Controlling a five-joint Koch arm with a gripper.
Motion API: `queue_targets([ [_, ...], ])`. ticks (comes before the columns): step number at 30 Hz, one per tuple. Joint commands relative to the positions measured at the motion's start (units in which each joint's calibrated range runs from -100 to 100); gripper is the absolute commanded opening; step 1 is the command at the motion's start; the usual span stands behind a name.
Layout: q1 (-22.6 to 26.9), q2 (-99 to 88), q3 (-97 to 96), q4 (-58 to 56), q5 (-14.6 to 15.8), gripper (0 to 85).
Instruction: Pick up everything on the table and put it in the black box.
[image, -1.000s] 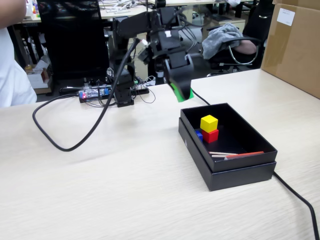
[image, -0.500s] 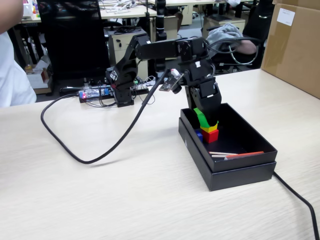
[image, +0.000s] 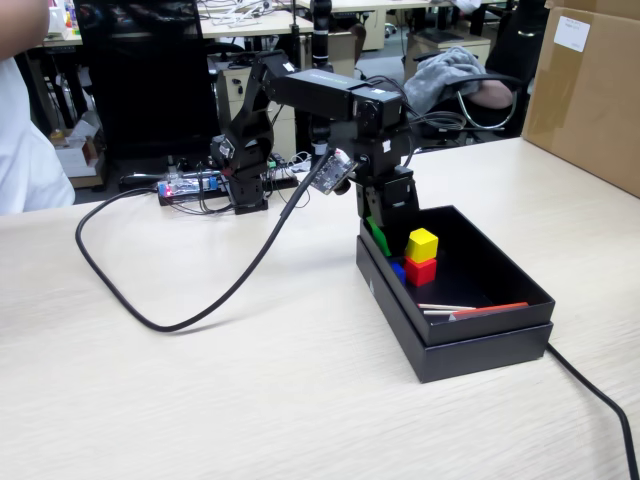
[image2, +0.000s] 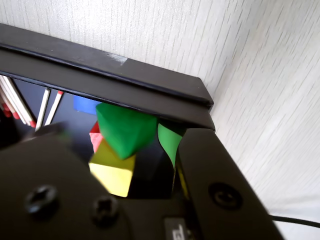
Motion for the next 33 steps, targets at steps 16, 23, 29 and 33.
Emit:
queue_targets([
  [16, -9.2, -50.4, -15.5, 8.7, -2.9, 50.0],
  [23, -14.6, -73.9, -55.6, 31.2, -7.6, 50.4],
  [29, -15.2, -88.3, -86.8, 49.2, -9.3, 52.0],
  [33, -15.2, -91.5, -96.6, 56.9, -10.3, 52.0],
])
